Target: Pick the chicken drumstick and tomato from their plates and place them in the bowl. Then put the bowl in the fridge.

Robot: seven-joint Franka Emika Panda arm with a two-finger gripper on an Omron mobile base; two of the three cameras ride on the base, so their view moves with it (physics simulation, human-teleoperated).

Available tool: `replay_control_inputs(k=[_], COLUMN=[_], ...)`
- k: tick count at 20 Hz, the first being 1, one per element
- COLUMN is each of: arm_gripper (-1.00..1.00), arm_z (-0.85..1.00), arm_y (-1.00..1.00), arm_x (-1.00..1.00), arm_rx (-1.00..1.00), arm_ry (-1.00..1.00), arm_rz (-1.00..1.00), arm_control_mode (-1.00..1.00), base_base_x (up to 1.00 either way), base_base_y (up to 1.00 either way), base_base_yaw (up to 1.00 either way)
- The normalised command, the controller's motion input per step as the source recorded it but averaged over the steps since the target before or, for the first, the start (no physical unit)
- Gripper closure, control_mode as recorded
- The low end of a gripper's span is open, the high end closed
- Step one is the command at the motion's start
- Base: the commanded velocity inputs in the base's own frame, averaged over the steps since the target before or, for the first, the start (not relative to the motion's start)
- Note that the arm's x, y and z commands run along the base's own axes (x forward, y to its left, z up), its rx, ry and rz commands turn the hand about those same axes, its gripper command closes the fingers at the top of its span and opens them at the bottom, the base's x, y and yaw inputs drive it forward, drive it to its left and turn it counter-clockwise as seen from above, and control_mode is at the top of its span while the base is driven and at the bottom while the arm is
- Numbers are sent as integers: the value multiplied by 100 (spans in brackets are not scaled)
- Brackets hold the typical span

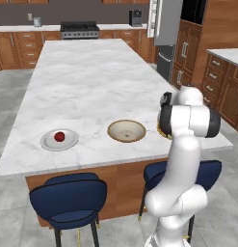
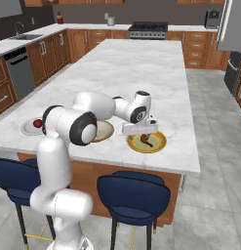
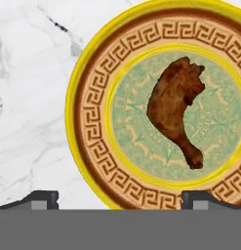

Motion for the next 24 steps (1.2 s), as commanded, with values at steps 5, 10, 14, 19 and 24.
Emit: replay_control_inputs(k=[5,10,14,19,24], arm_gripper=[-100,-100,-100,-100,-100], arm_z=[-32,-41,-35,-28,-19], arm_y=[-11,-2,-4,-4,-11], arm_x=[38,28,31,24,27], arm_rx=[0,1,1,0,0], arm_ry=[0,0,0,-5,-7], arm_rz=[0,0,0,0,0], arm_control_mode=[-100,-100,-100,-100,-100], base_base_x=[0,0,0,0,0], base_base_y=[0,0,0,0,0], base_base_yaw=[0,0,0,0,0])
